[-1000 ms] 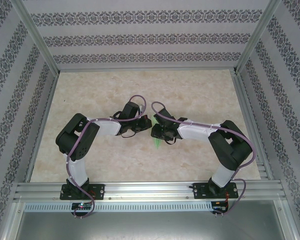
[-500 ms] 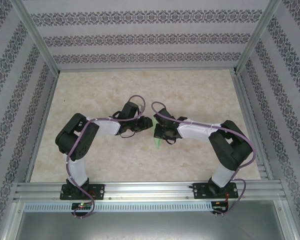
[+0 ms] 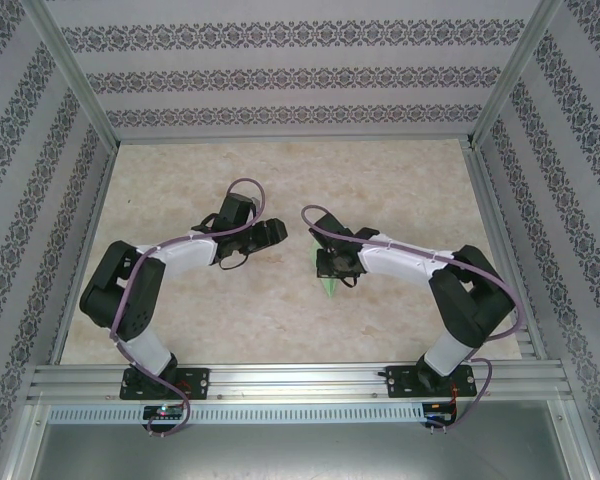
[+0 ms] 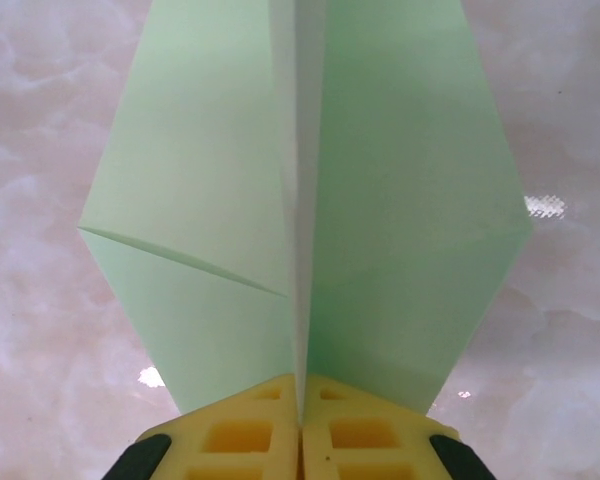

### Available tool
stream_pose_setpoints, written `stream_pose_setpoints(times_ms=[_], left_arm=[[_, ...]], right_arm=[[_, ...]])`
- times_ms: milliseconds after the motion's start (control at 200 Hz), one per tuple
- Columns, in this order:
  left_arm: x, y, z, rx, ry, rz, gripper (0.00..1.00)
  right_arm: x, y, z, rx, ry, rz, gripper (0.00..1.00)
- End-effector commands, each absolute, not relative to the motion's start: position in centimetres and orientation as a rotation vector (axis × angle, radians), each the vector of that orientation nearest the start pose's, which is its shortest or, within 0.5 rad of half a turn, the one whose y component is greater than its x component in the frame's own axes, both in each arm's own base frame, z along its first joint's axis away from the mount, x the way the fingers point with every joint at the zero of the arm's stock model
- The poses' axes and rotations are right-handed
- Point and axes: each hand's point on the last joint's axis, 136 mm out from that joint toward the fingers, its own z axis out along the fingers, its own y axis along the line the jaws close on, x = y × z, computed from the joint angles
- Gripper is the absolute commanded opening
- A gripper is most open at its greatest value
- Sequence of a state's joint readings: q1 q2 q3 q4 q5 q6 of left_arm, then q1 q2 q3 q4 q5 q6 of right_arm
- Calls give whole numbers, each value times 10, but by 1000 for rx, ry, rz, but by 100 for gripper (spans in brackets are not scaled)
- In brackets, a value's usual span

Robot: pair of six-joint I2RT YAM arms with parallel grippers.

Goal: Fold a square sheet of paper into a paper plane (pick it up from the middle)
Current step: Turn over a paper plane at the center of the table, then move the paper plane to the center of the table.

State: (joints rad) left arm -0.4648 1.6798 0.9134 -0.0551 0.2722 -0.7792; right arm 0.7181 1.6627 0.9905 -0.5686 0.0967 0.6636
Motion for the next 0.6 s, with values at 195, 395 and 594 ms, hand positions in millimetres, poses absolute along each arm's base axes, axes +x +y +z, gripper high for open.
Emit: stream_pose_setpoints(times_ms=[195, 395, 594], left_arm=[[362, -212, 74, -234, 2539, -715, 87], [361, -212, 72, -239, 2548, -708, 90], [361, -211, 71, -241, 2553, -700, 93]], right_arm=[[287, 218, 30, -77, 2814, 97, 16], [288, 220, 24, -21, 2792, 93, 17], [288, 221, 23, 5, 2754, 61, 18]])
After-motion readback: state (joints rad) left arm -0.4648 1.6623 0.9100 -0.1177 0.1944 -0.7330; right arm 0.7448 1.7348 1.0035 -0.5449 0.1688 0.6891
